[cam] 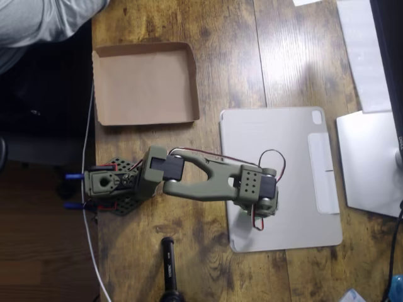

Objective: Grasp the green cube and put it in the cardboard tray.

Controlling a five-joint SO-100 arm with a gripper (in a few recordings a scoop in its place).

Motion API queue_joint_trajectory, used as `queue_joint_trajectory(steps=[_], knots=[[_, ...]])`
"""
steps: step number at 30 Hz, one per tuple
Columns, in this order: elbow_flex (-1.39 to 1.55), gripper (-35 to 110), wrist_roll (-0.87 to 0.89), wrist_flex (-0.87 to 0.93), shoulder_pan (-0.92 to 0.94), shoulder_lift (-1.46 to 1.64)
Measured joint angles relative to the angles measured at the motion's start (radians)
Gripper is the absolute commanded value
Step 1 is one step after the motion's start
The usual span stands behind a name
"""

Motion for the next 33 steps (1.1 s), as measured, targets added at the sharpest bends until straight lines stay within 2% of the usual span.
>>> queue_joint_trajectory(steps=[6, 16, 21, 24, 33], knots=[[0.046, 33, 0.002, -0.018, -0.002, 0.0], [0.169, 33, -0.009, -0.156, 0.002, -0.002], [0.172, 24, 0.0, -0.206, 0.009, -0.002], [0.187, 11, 0.002, -0.224, 0.018, -0.002], [0.202, 6, 0.006, -0.268, 0.018, 0.0]])
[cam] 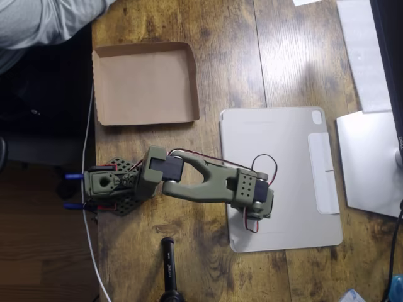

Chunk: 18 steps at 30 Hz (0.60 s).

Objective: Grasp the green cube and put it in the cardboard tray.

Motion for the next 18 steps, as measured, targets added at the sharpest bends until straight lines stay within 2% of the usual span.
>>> queue_joint_trajectory(steps=[7, 11, 18], knots=[[0.021, 6, 0.003, -0.032, 0.0, 0.009], [-0.009, 6, 0.029, 0.006, -0.04, 0.023], [-0.072, 8, 0.126, 0.267, -0.362, 0.204]])
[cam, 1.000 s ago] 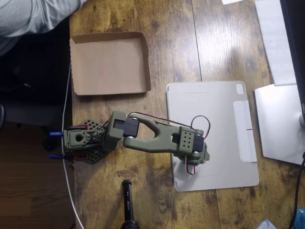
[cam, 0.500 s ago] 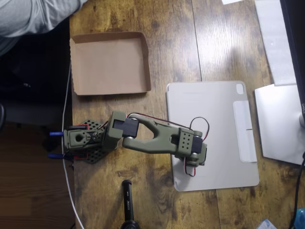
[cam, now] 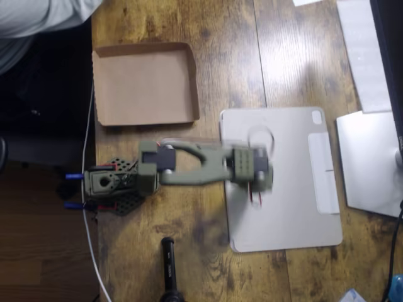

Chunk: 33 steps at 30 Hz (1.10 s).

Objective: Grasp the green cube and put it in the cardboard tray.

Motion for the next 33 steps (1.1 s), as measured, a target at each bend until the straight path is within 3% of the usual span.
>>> queue_joint_trajectory(steps=[10, 20, 33], knots=[[0.002, 8, 0.152, 0.242, -0.632, 0.204], [0.181, 10, 0.29, 0.087, -1.247, 0.235], [0.434, 11, 0.295, -0.097, -1.232, 0.296]])
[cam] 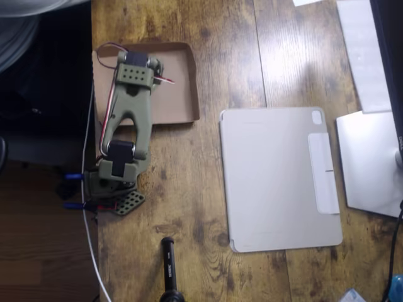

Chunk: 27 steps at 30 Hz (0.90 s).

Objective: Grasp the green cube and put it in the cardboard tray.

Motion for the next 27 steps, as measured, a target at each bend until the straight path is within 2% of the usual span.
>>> queue_joint_trajectory(steps=[5, 12, 27], knots=[[0.192, 12, 0.006, -0.121, 0.052, 0.038], [0.247, 20, 0.025, -0.163, 0.064, 0.074], [0.222, 29, 0.006, -0.12, 0.124, 0.097]])
